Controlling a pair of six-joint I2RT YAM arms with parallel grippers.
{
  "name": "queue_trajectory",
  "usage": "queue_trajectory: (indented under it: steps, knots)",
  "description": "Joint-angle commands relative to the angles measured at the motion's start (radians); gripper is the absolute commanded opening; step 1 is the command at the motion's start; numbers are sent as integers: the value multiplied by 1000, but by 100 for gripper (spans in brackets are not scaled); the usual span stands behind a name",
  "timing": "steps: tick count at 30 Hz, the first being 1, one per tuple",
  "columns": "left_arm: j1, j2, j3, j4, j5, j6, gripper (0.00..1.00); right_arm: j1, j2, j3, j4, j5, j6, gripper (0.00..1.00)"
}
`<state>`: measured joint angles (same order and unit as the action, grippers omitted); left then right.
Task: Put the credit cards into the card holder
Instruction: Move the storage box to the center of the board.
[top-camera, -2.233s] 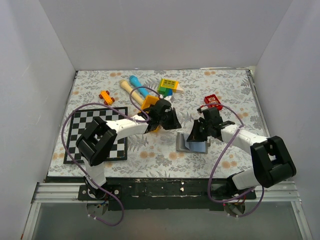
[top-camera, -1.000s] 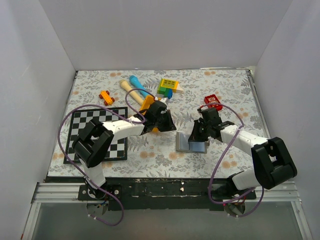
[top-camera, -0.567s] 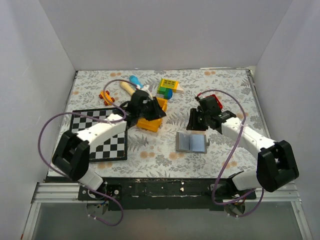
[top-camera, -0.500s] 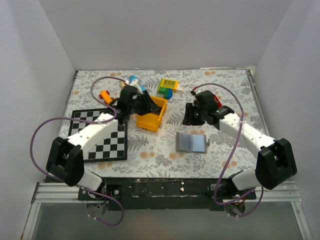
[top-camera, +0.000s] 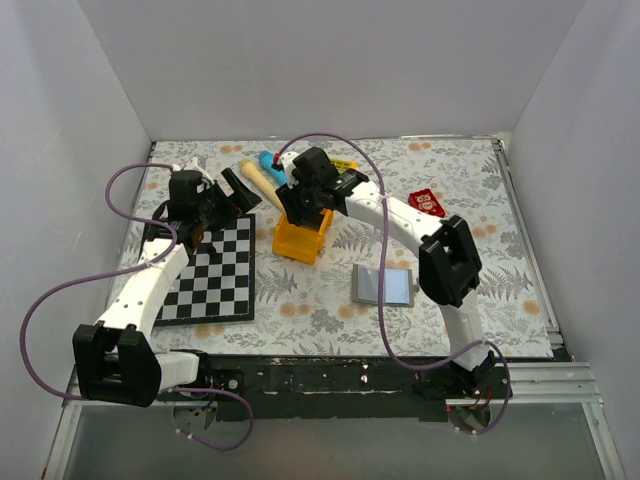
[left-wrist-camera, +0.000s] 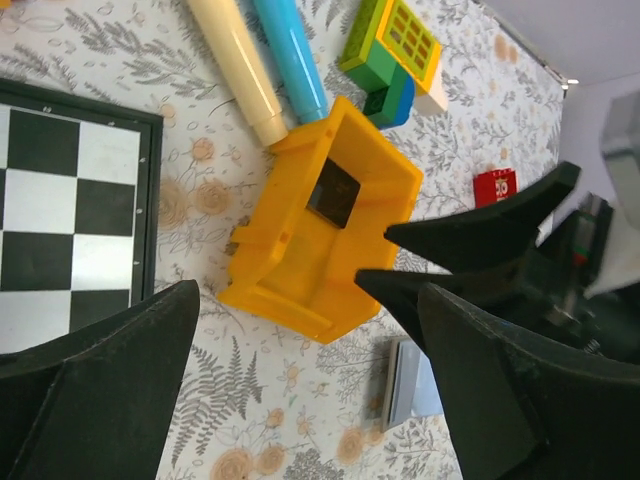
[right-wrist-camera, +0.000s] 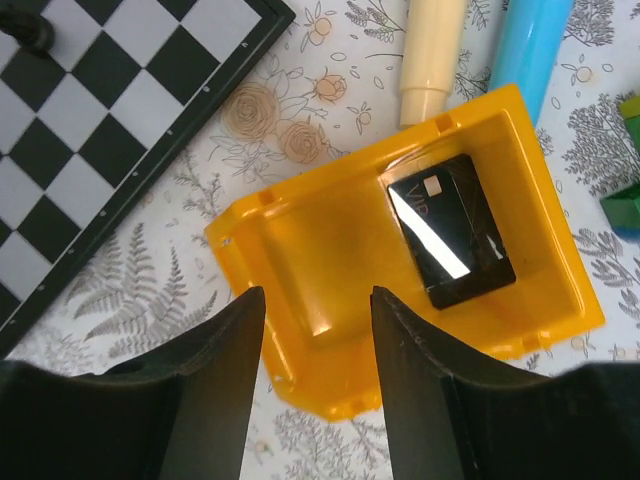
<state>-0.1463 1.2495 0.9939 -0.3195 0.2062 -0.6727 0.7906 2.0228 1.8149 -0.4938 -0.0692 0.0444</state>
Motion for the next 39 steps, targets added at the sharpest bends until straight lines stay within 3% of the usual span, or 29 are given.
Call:
queue_trajectory:
  steps: [1,5,10,20,21,22,23,25,26,28,30,32,39]
  knots:
    - [42,-56,-18,-52,42,22,93,-2,121,176,-97,20,-141,56]
    - [134,-50,-29,-59,99,16,98,-1,201,267,-143,103,-176,56]
    - [281,-32,-64,-35,219,-2,98,-1,228,250,-126,163,-221,56]
    - [298,-45,-93,-12,242,-15,98,-1,275,262,-134,224,-255,56]
    - [298,-45,-92,-12,242,-14,98,-1,268,252,-126,227,-247,29]
    - [298,-44,-93,-10,243,-16,98,-1,257,239,-114,226,-241,11]
    - [298,-45,-93,-9,243,-16,98,-1,248,222,-100,226,-235,2]
    - [298,-45,-93,-6,246,-19,98,-1,228,195,-74,227,-227,1]
    - [298,-48,-93,-6,246,-18,98,-1,223,187,-71,223,-227,9]
    - [298,-48,-93,-6,248,-18,98,-1,218,187,-69,221,-229,49]
    - [298,-50,-97,-4,249,-19,98,-1,218,190,-72,221,-235,75]
    - [298,-53,-95,-3,251,-18,98,1,229,202,-81,221,-248,85]
    - [298,-51,-90,-3,259,-15,98,10,267,224,-94,238,-320,88]
